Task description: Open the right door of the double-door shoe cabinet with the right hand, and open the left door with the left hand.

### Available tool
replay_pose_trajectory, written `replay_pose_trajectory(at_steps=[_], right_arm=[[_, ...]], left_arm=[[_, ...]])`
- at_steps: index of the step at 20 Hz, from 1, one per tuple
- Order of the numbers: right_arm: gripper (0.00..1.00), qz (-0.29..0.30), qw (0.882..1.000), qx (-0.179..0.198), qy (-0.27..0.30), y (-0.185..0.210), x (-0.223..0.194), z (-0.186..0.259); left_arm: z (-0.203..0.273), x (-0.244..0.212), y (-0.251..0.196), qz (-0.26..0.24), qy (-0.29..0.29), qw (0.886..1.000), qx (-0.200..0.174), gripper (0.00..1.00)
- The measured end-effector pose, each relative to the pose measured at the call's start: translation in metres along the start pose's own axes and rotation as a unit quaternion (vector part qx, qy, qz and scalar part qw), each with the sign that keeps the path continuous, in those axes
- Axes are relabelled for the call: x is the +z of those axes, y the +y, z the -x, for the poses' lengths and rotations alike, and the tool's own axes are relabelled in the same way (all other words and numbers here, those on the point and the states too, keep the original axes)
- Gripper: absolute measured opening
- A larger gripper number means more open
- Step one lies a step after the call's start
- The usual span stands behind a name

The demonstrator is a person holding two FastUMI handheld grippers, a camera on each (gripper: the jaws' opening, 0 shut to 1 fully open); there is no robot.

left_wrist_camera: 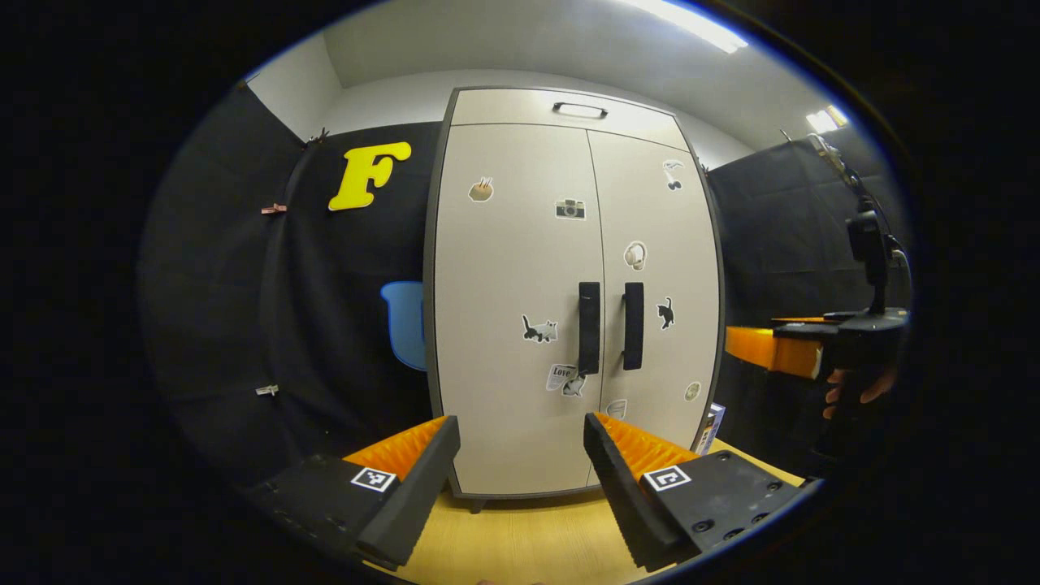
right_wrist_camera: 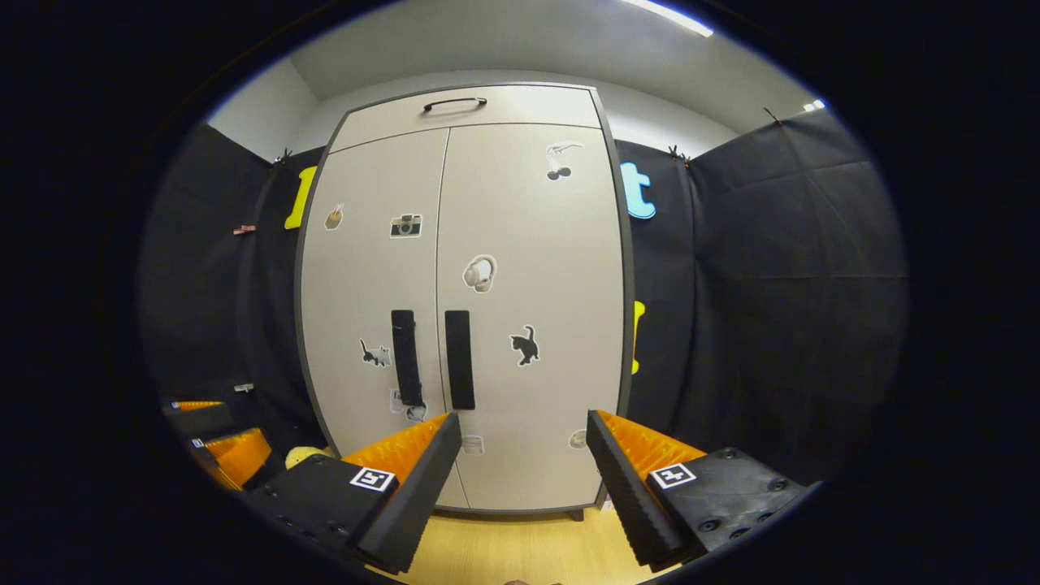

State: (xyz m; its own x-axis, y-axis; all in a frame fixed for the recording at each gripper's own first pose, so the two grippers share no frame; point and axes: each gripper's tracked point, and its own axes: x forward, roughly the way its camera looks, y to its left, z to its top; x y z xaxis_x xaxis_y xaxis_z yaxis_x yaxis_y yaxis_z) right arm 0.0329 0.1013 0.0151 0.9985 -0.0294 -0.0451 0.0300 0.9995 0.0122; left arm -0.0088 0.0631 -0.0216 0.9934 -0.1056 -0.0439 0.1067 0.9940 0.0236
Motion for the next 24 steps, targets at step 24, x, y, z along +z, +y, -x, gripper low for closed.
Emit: replay_pose_trajectory(at_steps=[24], right_arm=[[0.72,0.030,0.996,0.047,0.063,0.071,-0.012,-0.172]], left_arm=[[0.018,-0.036,0.058,0.034,0.038,0.995,0.088,0.95]])
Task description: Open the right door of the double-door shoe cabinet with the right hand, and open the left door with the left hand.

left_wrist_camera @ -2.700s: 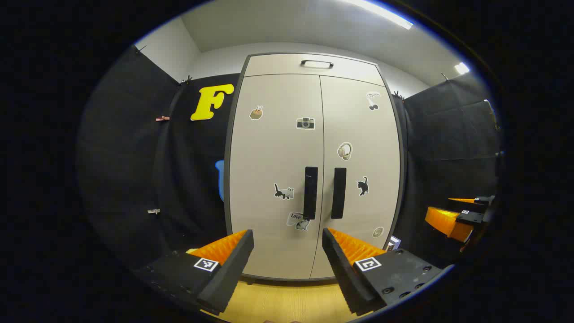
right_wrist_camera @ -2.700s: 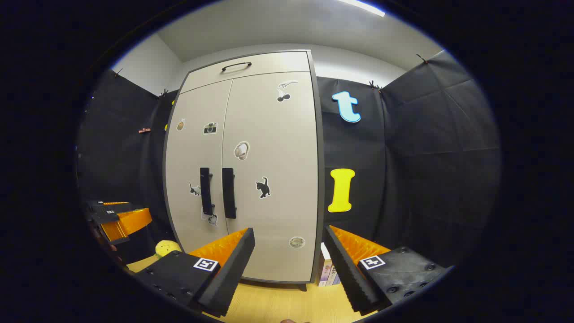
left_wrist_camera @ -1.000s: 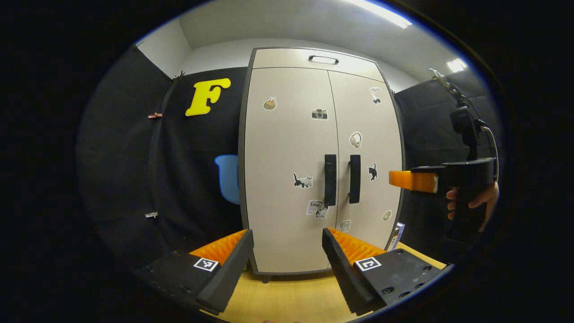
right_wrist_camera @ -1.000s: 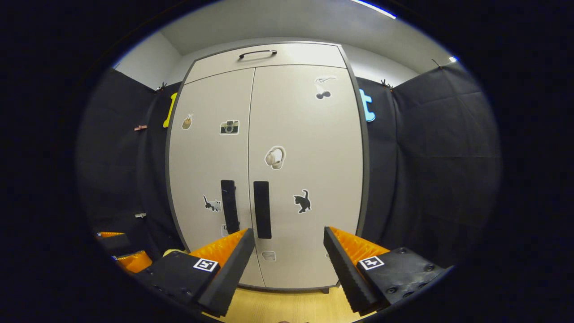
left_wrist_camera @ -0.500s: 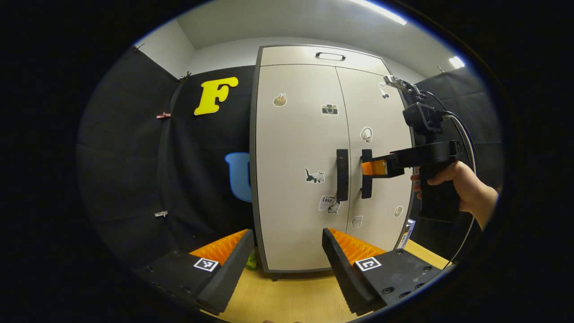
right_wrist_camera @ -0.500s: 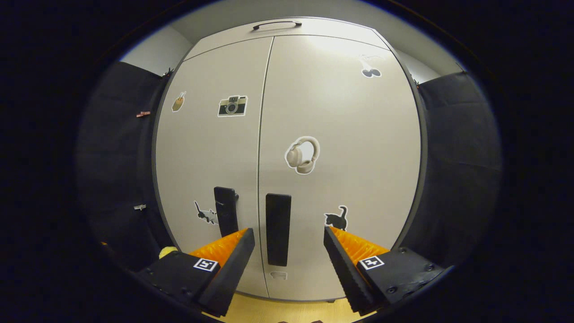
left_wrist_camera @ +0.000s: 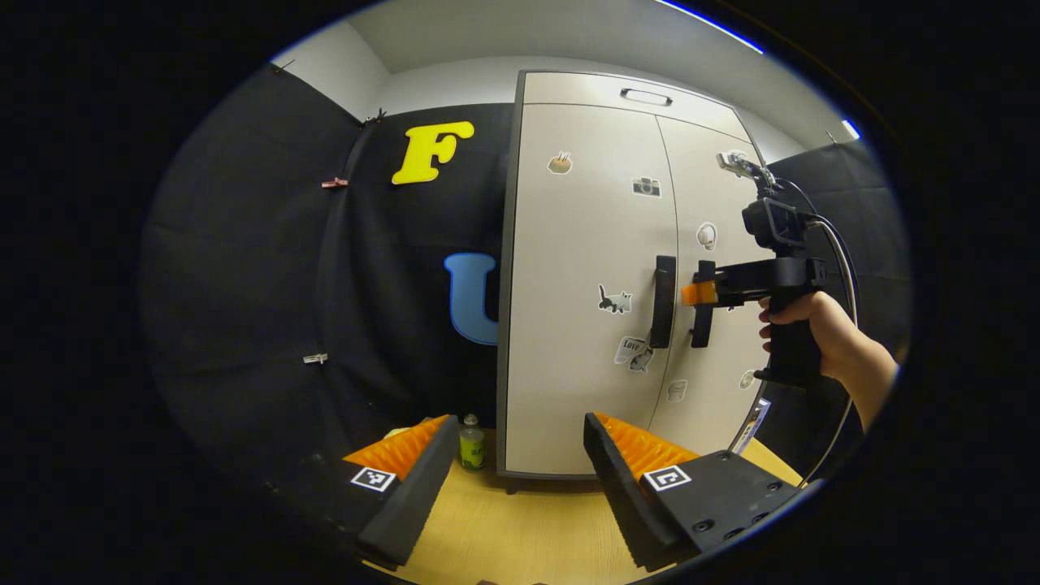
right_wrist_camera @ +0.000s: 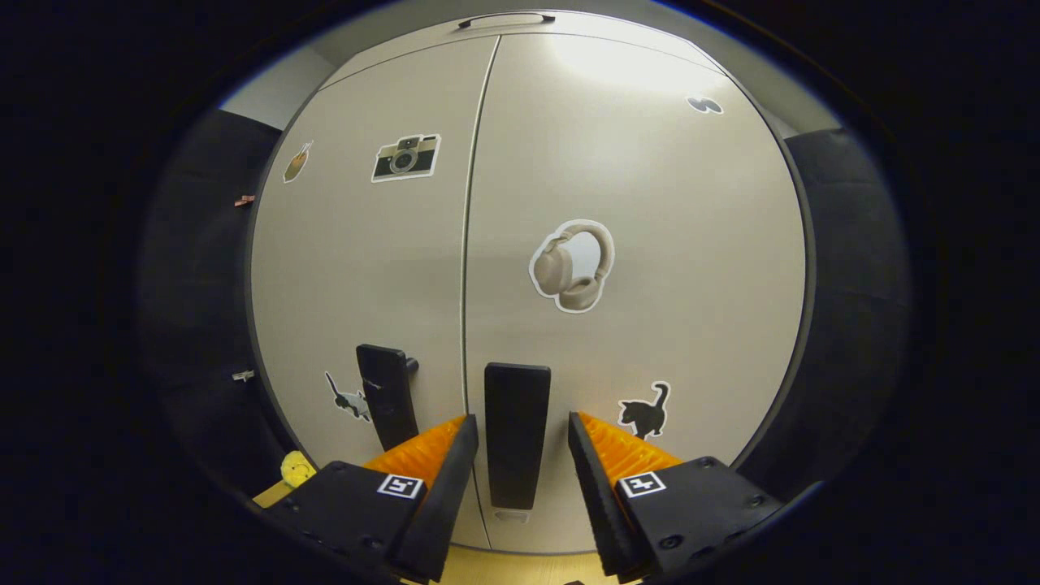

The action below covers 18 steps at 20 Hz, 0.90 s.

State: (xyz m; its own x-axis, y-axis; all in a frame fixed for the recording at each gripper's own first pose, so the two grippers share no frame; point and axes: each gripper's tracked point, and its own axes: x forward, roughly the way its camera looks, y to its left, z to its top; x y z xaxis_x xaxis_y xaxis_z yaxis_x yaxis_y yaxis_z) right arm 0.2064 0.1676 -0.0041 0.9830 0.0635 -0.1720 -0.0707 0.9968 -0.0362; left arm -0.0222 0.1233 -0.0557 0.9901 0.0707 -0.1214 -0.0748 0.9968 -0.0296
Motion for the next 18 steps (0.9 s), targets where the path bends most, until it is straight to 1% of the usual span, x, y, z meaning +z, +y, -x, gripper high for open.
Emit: replay_pose_trajectory(at_steps=[1,2,3,4,5,6,7,9,10,11,12,13,15,18], right_arm=[[0.61,-0.003,1.000,0.003,0.008,0.002,-0.003,-0.002],[0.58,-0.013,1.000,-0.001,0.020,0.001,-0.007,-0.002],[0.46,-0.029,0.999,-0.002,0.033,0.003,-0.010,-0.002],[0.43,-0.047,0.998,-0.004,0.032,0.003,-0.007,-0.001],[0.41,-0.049,0.998,-0.001,0.035,0.003,-0.008,-0.002],[0.36,-0.041,0.999,0.004,0.031,0.003,-0.007,-0.002],[0.37,-0.033,0.999,0.009,0.030,0.003,-0.008,-0.001],[0.28,-0.039,0.999,0.014,0.029,0.003,-0.008,-0.002],[0.27,-0.044,0.998,0.016,0.032,0.002,-0.011,-0.004],[0.21,-0.044,0.998,0.020,0.032,0.003,-0.009,-0.002],[0.21,-0.045,0.998,0.023,0.033,0.003,-0.009,-0.001],[0.16,-0.045,0.998,0.025,0.035,0.003,-0.009,0.000],[0.16,-0.050,0.998,0.030,0.040,0.003,-0.010,0.003],[0.16,-0.056,0.998,0.023,0.036,0.001,-0.007,0.011]], left_arm=[[0.002,-0.002,-0.003,0.003,0.004,1.000,-0.008,0.95],[0.003,-0.002,-0.003,0.007,0.004,1.000,-0.011,0.95],[0.004,-0.002,-0.003,0.011,0.004,1.000,-0.012,0.95],[0.006,-0.003,-0.003,0.013,0.005,1.000,-0.012,0.95],[0.007,-0.004,-0.002,0.012,0.005,1.000,-0.010,0.95],[0.009,-0.004,-0.001,0.008,0.004,1.000,-0.008,0.95],[0.010,-0.003,-0.001,0.004,0.002,1.000,-0.007,0.95],[0.012,-0.003,-0.003,-0.004,0.001,1.000,-0.010,0.95],[0.014,-0.003,-0.004,-0.006,0.001,1.000,-0.012,0.95],[0.016,-0.001,-0.006,-0.008,-0.001,1.000,-0.015,0.95],[0.019,-0.001,-0.007,-0.009,-0.004,1.000,-0.019,0.95],[0.021,0.000,-0.009,-0.010,-0.006,1.000,-0.022,0.95],[0.025,-0.001,-0.011,-0.012,-0.009,0.999,-0.030,0.95],[0.031,-0.005,-0.018,-0.015,-0.007,0.998,-0.052,0.95]])
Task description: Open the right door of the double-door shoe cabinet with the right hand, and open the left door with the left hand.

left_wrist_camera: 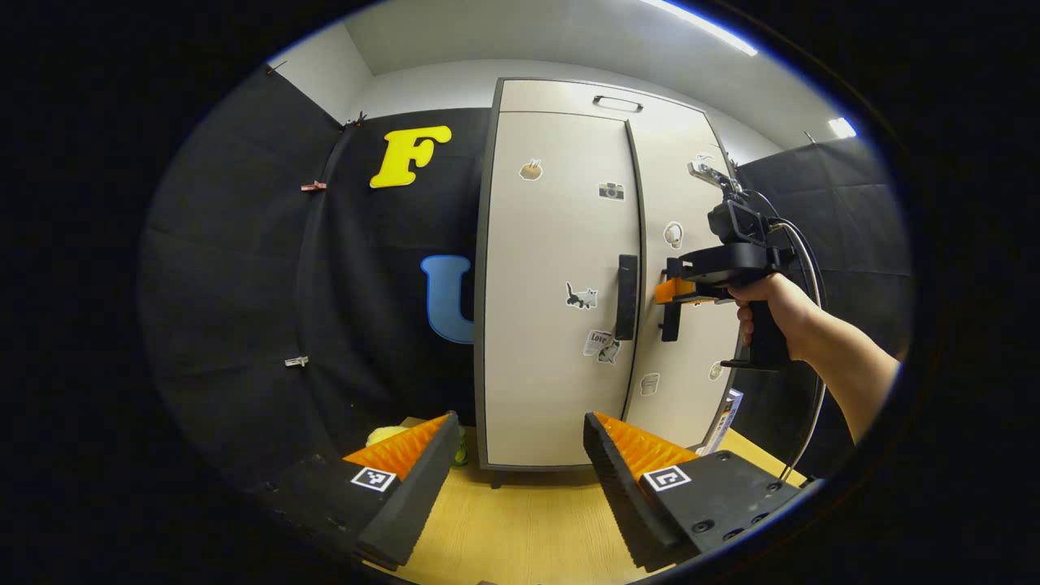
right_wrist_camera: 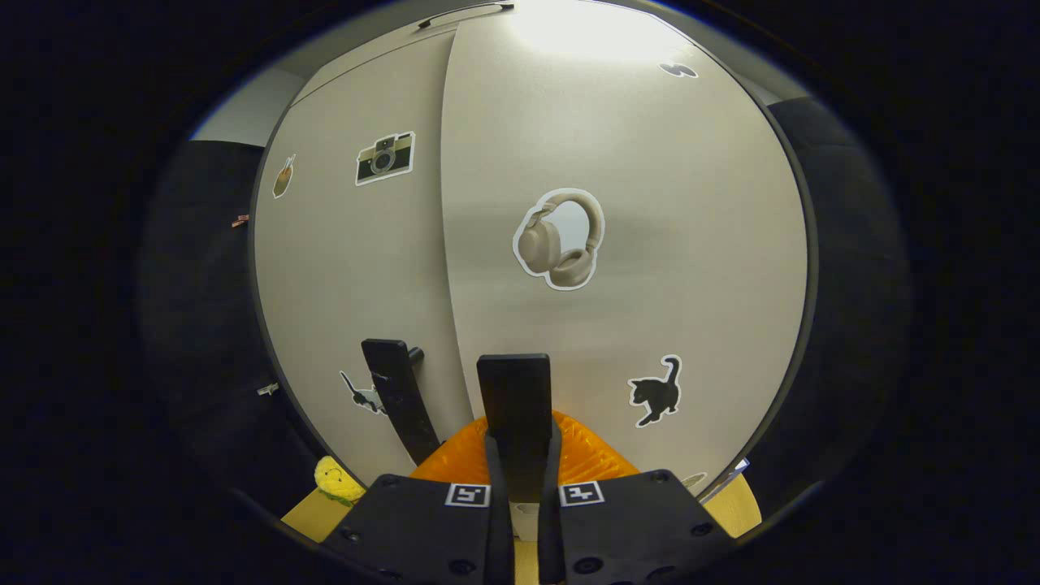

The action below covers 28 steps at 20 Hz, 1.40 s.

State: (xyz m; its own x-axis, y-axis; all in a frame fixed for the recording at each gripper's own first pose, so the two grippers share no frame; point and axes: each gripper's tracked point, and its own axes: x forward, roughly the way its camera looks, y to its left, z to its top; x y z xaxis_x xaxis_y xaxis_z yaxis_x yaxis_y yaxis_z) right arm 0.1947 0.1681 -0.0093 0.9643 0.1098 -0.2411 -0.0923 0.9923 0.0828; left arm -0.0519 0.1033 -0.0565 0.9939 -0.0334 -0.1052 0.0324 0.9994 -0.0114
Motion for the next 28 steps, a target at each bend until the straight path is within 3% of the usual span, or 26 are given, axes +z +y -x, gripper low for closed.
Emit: replay_pose_trajectory(at_steps=[6,11,19,28], right_arm=[[0.16,-0.001,1.000,-0.012,-0.005,-0.007,0.000,0.013],[0.16,-0.004,1.000,-0.009,-0.022,-0.013,0.000,0.025],[0.16,0.001,0.999,0.040,-0.020,-0.026,0.004,0.046],[0.15,0.005,0.999,0.049,-0.017,-0.048,0.005,0.063]], left_arm=[[0.010,0.000,-0.005,-0.007,0.002,1.000,-0.025,0.95],[0.016,0.007,-0.014,-0.005,0.002,1.000,-0.007,0.95],[0.023,0.021,-0.047,-0.027,-0.008,0.999,0.020,0.94],[0.050,0.015,-0.104,-0.014,0.001,1.000,0.011,0.94]])
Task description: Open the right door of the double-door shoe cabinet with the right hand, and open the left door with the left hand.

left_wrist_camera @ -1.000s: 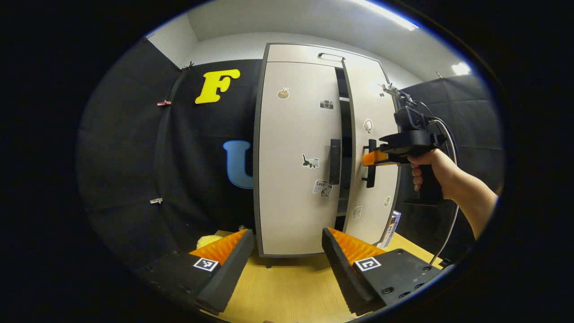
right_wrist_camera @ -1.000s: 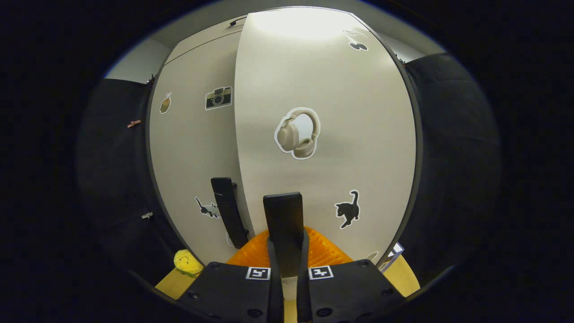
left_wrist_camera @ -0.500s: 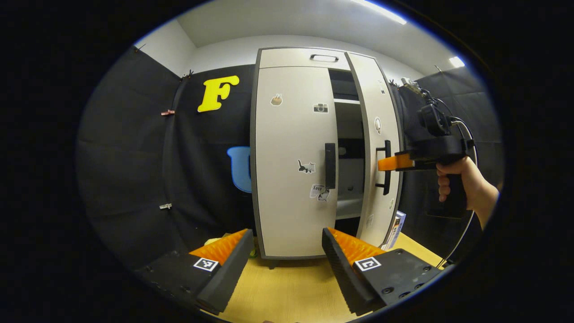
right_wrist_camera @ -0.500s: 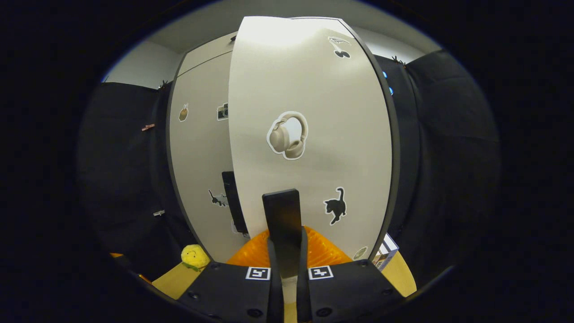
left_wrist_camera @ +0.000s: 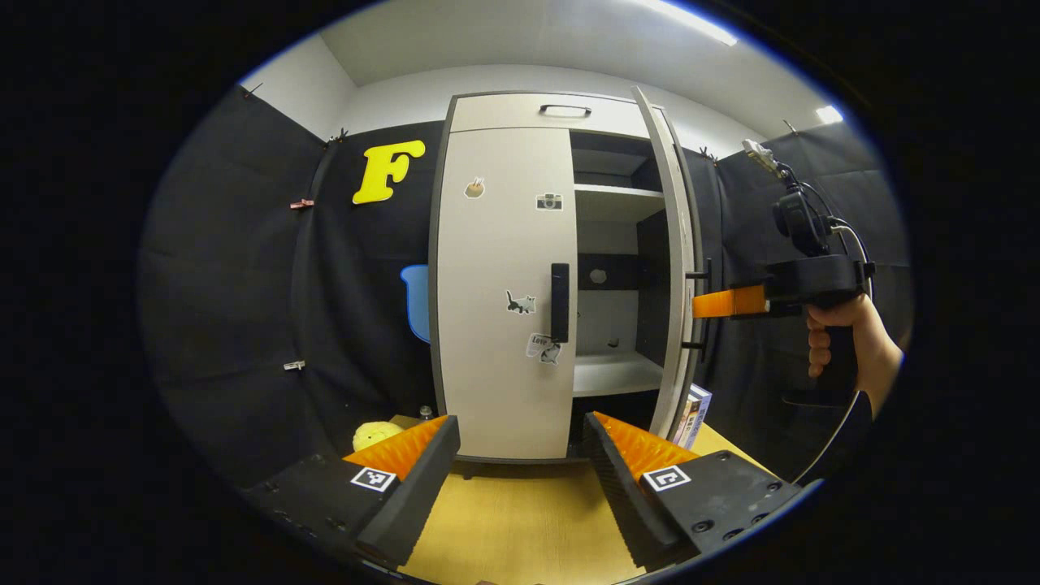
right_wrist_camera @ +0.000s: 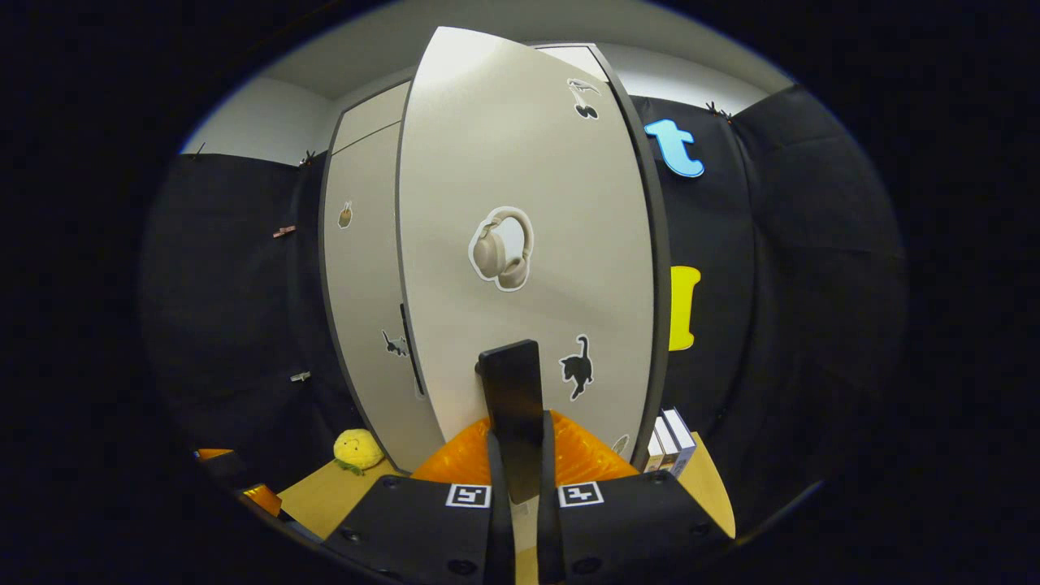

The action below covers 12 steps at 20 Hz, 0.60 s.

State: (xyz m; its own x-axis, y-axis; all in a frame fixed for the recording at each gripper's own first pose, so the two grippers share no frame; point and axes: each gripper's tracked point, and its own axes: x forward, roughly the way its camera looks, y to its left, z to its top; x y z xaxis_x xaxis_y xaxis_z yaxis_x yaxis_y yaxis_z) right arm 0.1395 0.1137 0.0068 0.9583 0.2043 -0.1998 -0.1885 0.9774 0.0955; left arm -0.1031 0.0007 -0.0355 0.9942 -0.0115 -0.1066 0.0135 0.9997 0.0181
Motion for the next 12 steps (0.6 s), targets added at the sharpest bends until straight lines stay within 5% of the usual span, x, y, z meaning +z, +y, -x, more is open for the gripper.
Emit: replay_pose_trajectory(at_steps=[12], right_arm=[[0.13,0.008,0.999,-0.054,0.000,-0.053,0.001,0.023]], left_arm=[[0.030,-0.001,-0.030,0.012,-0.001,1.000,0.004,0.94]])
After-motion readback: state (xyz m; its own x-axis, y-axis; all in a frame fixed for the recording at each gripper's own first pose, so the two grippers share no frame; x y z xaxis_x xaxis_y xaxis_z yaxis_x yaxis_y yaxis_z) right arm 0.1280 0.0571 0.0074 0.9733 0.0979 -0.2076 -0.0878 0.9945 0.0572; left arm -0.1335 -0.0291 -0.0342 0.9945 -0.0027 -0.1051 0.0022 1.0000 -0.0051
